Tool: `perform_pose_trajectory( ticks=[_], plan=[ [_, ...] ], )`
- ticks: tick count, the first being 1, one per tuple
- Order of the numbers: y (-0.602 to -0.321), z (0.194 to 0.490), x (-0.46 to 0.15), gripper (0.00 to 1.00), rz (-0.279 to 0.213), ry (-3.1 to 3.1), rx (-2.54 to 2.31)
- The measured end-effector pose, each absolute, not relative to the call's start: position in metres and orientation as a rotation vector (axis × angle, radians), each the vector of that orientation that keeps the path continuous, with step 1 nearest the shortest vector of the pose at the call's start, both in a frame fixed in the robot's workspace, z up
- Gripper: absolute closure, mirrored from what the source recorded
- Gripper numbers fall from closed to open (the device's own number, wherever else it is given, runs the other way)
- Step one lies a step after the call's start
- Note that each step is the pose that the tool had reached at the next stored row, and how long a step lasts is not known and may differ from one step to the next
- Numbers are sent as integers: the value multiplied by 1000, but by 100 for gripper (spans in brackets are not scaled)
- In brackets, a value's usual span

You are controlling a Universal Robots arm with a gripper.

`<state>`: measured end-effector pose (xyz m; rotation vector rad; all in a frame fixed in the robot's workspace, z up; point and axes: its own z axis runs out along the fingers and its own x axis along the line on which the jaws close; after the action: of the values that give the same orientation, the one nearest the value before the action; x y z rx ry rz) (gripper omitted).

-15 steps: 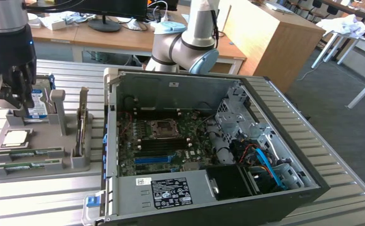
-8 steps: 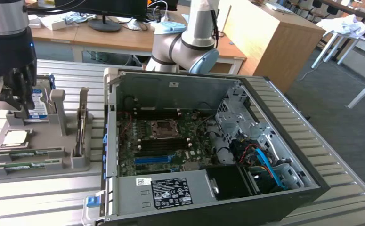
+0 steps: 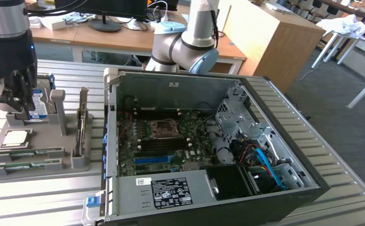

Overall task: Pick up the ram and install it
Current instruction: 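Pick up the ram and move it above insertion slot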

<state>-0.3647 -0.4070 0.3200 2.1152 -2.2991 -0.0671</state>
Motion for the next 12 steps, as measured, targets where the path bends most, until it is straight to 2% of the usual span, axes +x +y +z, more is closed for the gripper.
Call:
perform_pose_trajectory(
  ticks=[12],
  plan=[
    [-407, 314, -365, 67, -67, -2299, 2115]
  ],
)
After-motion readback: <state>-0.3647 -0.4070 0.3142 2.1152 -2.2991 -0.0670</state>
